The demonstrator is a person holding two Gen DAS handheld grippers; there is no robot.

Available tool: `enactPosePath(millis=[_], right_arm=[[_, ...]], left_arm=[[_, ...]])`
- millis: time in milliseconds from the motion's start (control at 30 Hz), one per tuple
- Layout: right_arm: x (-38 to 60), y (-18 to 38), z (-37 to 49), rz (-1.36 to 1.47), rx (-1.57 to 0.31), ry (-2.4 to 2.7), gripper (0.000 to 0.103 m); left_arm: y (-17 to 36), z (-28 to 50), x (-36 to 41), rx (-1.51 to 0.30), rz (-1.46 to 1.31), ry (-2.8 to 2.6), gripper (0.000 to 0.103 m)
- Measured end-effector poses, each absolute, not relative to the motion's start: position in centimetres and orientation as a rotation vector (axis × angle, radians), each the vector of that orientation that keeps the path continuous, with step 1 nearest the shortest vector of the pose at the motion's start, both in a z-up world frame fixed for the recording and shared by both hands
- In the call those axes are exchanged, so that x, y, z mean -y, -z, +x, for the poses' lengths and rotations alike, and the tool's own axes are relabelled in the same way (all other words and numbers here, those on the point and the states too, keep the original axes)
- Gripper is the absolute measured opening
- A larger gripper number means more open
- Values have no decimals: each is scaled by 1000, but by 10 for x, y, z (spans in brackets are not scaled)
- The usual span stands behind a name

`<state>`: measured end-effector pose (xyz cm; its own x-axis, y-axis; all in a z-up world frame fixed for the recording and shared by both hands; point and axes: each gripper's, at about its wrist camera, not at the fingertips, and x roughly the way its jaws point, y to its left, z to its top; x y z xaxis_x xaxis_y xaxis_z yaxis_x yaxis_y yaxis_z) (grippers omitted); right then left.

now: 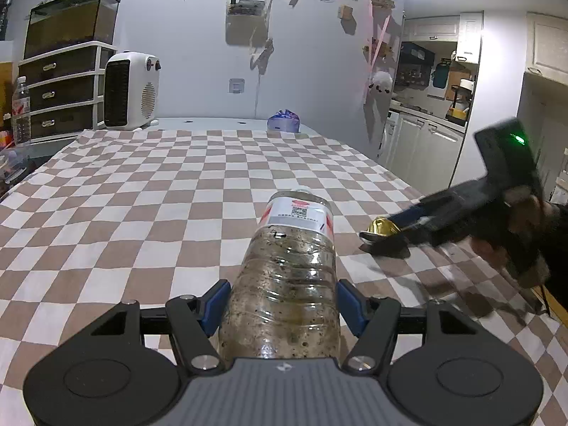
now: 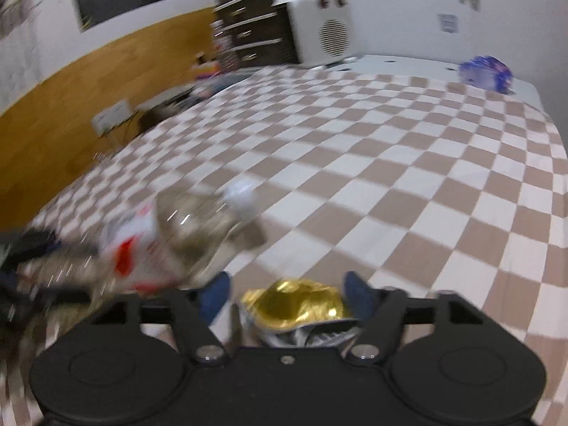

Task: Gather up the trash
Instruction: 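Grasp the gold foil wrapper with the right tool while the left tool holds the bottle, then carry the bottle and gold wrapper in both tools down to the bin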

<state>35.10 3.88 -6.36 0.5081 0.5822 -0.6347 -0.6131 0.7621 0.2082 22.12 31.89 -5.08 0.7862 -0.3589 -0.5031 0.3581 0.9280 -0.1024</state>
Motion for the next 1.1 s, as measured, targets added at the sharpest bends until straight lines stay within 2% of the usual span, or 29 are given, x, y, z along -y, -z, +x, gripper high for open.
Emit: enactPosePath(millis=[167, 367, 467, 533, 600, 733, 1100], right_arm=[[-39, 63, 321, -176, -730, -790, 81], [-43, 62, 300, -305, -676, -750, 75], [-46, 58, 308, -283, -659, -685, 67], [-48, 59, 314, -272, -685, -667, 52], [-49, 59, 316, -243, -698, -668, 45], [-49, 57, 304, -251, -709, -624, 44], [-21, 41, 268, -197, -691, -582, 44]], left_arm=[[50, 220, -313, -545, 5, 353, 65], [47, 223, -302, -580, -18, 280, 66], [45, 225, -294, -611, -9, 244, 67], [43, 228, -288, -642, 11, 213, 67], [45, 234, -282, -690, 40, 173, 69], [52, 242, -275, -754, 66, 140, 69], [45, 219, -265, -724, 12, 66, 65]])
